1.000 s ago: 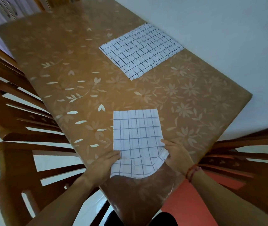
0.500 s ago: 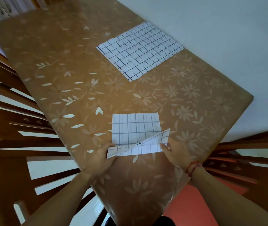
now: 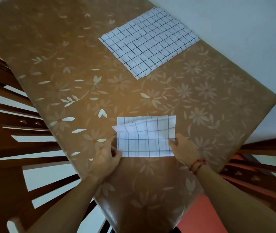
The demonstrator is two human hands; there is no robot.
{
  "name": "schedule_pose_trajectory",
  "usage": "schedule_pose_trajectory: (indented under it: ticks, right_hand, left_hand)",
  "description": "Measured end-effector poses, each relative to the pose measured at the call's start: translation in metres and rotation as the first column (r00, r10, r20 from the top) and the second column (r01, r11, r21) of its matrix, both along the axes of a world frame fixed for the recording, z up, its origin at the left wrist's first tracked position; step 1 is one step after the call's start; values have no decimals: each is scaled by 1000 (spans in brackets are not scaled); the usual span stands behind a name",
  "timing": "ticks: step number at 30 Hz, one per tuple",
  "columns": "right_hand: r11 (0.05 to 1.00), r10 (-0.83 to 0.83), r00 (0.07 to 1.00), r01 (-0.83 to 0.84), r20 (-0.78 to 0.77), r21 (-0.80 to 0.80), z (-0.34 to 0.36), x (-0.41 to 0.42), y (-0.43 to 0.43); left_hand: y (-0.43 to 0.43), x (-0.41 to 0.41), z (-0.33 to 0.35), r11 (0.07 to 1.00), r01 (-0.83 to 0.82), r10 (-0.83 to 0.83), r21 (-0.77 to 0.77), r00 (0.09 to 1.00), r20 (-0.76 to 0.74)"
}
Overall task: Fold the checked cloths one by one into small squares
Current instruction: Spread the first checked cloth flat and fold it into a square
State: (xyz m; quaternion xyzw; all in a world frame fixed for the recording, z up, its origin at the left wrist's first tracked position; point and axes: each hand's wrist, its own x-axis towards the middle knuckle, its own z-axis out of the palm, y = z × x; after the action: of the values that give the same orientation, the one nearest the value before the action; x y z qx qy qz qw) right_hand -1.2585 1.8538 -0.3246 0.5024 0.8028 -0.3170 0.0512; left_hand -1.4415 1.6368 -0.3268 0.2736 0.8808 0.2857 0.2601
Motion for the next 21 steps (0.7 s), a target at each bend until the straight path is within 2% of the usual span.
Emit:
schedule_pose_trajectory:
  ticks: [7, 10, 12, 14, 16, 18, 21]
  right_hand:
    - [999, -45, 999, 45, -15, 8, -4, -5, -3]
    - [999, -45, 998, 46, -51, 19, -1, -4, -6]
    - [998, -56, 996, 58, -71, 37, 2, -4, -9]
    - [994, -36, 998, 40, -43, 100, 4, -5, -13]
    - [973, 63, 997, -54, -34, 223, 2, -8, -22]
    - [907, 242, 970, -215, -30, 361, -1, -16, -36]
    - [806, 469, 883, -439, 24, 397, -7, -36, -69]
  left_hand:
    - [-5, 1, -6, 997, 69, -70, -32, 997, -36]
    - [-8, 0, -9, 991, 126, -131, -38, 979, -154]
    - [-10, -4, -12, 975, 219, -219, -31, 936, -276]
    - [-11, -11, -14, 952, 301, -303, -57, 898, -320]
    - [-11, -18, -14, 920, 380, -390, -94, 867, -310]
    - [-9, -27, -14, 877, 454, -481, -159, 824, -301]
    - [-6, -39, -14, 777, 561, -626, -284, 733, -266]
